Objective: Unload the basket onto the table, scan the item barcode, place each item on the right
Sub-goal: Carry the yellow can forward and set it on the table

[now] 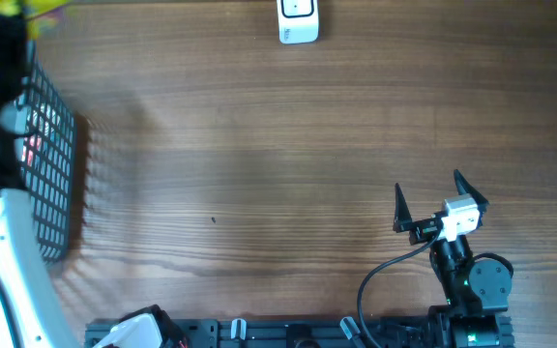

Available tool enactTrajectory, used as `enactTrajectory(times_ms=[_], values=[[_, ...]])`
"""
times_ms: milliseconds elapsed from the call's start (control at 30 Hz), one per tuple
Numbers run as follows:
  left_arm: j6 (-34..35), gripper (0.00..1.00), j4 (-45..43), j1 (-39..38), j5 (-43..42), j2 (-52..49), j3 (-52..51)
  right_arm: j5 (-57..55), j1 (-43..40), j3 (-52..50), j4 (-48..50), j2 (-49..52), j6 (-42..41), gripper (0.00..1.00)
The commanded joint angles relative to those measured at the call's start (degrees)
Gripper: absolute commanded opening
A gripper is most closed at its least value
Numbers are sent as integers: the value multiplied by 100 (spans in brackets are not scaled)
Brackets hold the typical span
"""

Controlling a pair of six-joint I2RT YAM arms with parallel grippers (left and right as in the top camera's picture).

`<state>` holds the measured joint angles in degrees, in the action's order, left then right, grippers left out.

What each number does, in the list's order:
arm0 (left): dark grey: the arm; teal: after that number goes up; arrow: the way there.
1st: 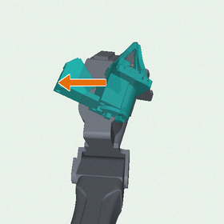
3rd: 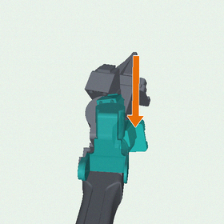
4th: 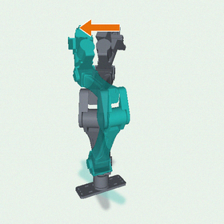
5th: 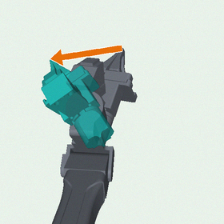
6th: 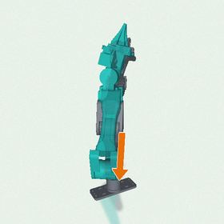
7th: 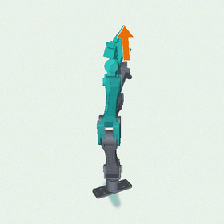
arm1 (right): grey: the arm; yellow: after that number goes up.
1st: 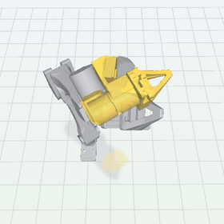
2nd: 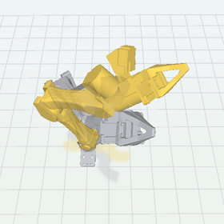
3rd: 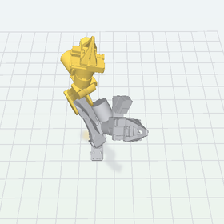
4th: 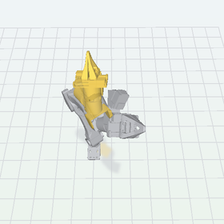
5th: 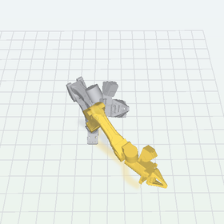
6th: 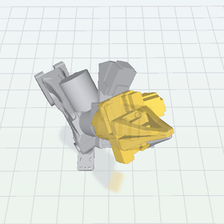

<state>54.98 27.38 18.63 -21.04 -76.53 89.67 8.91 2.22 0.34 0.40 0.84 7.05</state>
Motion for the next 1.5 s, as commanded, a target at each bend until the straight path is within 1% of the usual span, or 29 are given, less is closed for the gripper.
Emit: enactTrajectory(times_ms=[0, 100, 200, 267, 433, 633, 800, 1000, 1033, 1100, 1300, 1467], values=[[-343, 46, 24, -984, 798, -262, 35, -42, 7, -4, 17, -28, -105, 100], [-385, 46, 199, -1639, 1233, -588, 35, -42, 7, -4, 17, -28, -105, 100], [-577, 46, 343, -2118, 1523, -968, 35, -42, 7, -4, 17, -28, -107, 100], [-577, 46, 466, -2409, 1716, -1294, 35, -42, 7, -4, 17, -28, -105, 100], [-575, 46, 640, -2872, 1816, -2131, 35, -42, 7, -4, 17, -28, -105, 100], [-573, 46, 1058, -3119, 1943, -2968, 35, -42, 7, -4, 17, -26, -105, 100], [-575, 46, 1281, -3224, 2031, -3480, 35, -42, 7, -4, 17, -26, -105, 100], [-575, 46, 1585, -3322, 2940, -3825, 35, -42, 7, -4, 17, -26, -105, 100], [-575, 46, 1637, -3359, 3246, -3926, 35, -42, 7, -4, 17, -26, -105, 100], [-575, 45, 1646, -3401, 3528, -4048, 33, -42, 7, -4, 17, -26, -105, 100], [-584, 47, 1644, -3563, 3593, -4334, 33, -42, 7, -4, 17, -26, -105, 100], [-1274, 47, 1646, -3766, 3587, -4424, 33, -42, 7, -4, 17, -26, -107, 100]])
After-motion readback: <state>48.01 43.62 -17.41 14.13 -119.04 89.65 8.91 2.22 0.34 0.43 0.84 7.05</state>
